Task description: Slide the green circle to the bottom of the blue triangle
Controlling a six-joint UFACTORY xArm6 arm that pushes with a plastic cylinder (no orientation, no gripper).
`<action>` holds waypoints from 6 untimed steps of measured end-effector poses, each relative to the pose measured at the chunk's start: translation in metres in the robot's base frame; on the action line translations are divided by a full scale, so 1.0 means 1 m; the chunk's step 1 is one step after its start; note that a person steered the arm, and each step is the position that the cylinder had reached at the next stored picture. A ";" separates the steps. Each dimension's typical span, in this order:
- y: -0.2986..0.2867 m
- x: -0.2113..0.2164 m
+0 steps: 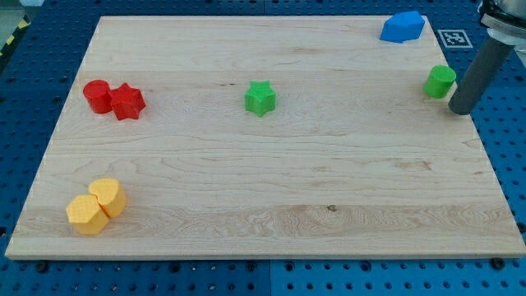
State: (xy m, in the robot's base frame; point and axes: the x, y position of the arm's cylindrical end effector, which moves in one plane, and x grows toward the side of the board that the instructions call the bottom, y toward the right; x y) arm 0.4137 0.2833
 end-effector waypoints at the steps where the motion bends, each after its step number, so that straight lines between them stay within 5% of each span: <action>1: 0.000 -0.020; 6: -0.060 -0.070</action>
